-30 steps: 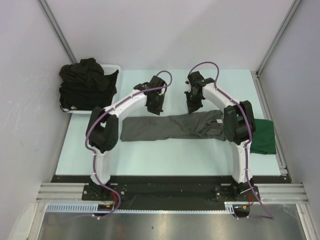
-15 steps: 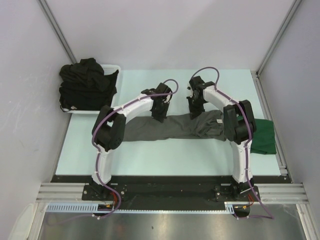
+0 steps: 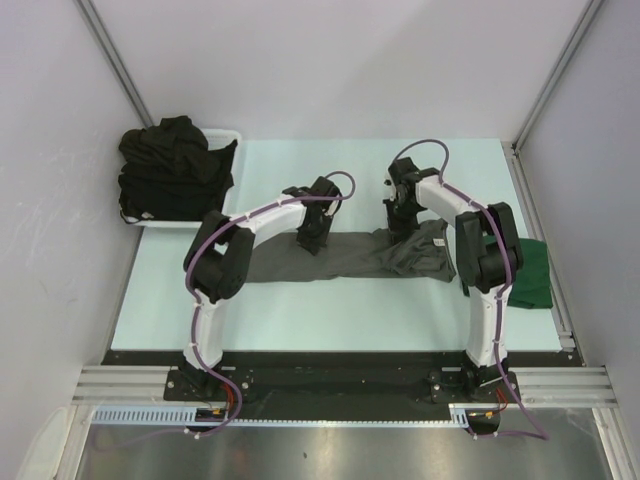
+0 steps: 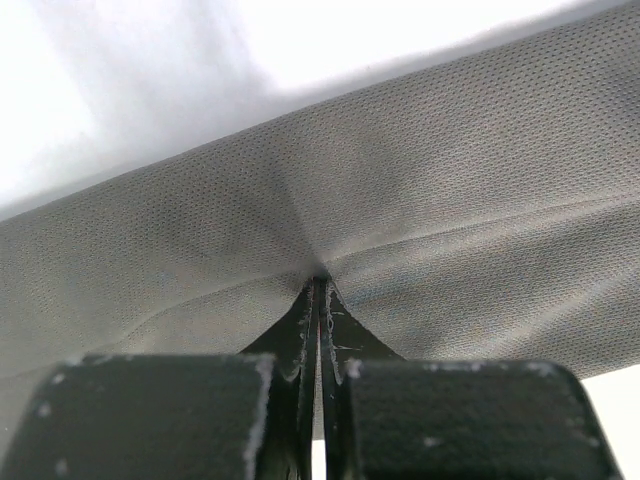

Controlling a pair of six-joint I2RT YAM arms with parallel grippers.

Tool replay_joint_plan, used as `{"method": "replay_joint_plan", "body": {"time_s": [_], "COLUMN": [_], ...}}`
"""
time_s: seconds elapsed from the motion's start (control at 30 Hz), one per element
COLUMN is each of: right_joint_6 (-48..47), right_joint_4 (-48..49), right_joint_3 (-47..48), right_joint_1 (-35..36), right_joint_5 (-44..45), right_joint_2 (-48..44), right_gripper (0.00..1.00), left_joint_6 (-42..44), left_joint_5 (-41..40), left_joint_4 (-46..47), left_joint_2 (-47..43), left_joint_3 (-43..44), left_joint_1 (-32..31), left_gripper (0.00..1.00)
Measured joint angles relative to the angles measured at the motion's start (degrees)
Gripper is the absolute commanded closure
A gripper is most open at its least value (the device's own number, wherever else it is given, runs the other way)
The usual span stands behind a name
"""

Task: Fold and stack the t-shirts
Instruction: Fold the other side of the tshirt into a rectangle

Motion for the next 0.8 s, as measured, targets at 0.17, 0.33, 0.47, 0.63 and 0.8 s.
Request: {"method": "replay_joint_plan", "body": {"time_s": [0.17, 0.33, 0.47, 0.63, 0.8], "right_joint_6": [-0.07, -0.07, -0.11, -0.24, -0.31], "right_joint_4": [0.22, -0.2, -0.33, -0.74, -0.7], "right_joint_3": [-0.04, 1.07, 2.05, 2.05, 2.03], "right_joint_1": [-0.74, -0.79, -0.79, -1.44, -3.3], "right_joint_5": [-0.2, -0.44, -0.31, -0.13, -0.13], "right_joint_2": [-0.24, -0.24, -1.05, -4.28, -6.45], "right_gripper": [1.0, 1.0, 1.0, 1.0, 1.0], "left_joint_6": [0.46, 0.55, 1.01, 1.53, 1.57], "left_joint_5": [0.02, 0.0, -0.52, -0.96, -1.49], "left_joint_4": [0.63, -0.04, -1.64, -2.03, -2.27], "left_joint_2": [-0.42, -0.44, -0.44, -0.63, -0.96], "left_joint_3": [-0.66, -0.13, 2.64, 5.57, 5.33], "left_joint_1": [0.15, 0.37, 0.74, 0.96, 1.25], "left_gripper": [1.0, 1.0, 1.0, 1.0, 1.0]}}
